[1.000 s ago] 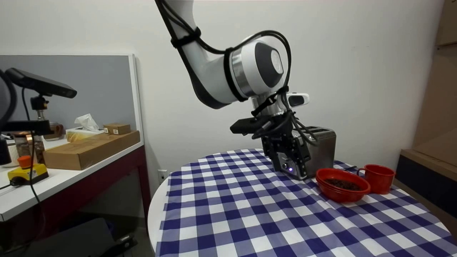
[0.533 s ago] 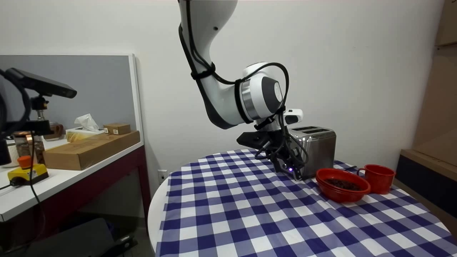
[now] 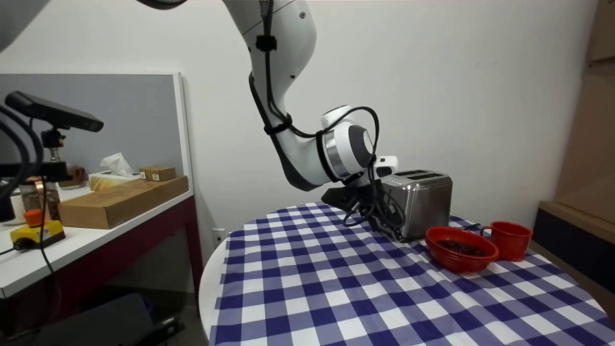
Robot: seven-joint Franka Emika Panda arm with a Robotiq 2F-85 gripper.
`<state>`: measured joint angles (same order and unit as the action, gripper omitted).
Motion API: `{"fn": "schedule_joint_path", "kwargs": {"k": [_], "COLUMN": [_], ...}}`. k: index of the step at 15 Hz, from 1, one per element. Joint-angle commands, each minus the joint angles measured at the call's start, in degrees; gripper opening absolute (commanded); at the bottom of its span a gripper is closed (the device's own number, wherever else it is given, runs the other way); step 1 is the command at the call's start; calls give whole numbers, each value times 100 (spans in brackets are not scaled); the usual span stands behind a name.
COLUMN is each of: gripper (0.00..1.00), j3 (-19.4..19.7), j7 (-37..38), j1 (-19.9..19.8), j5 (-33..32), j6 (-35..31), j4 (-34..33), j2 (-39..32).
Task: Release the lever on the toaster upwards
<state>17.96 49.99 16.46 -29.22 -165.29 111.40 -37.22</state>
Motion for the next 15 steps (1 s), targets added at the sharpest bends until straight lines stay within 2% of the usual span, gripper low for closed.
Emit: {"fn": "schedule_joint_path", "kwargs": {"k": [1, 8, 15], "gripper": [100, 100, 100], "j3": [533, 1162, 1470], "j7": [230, 415, 356], "j1": [502, 1061, 1348], "j5": [269, 863, 1673], "j6": [-271, -579, -921], "j4": [-482, -993, -1300], "j2": [-573, -1339, -1863]}}
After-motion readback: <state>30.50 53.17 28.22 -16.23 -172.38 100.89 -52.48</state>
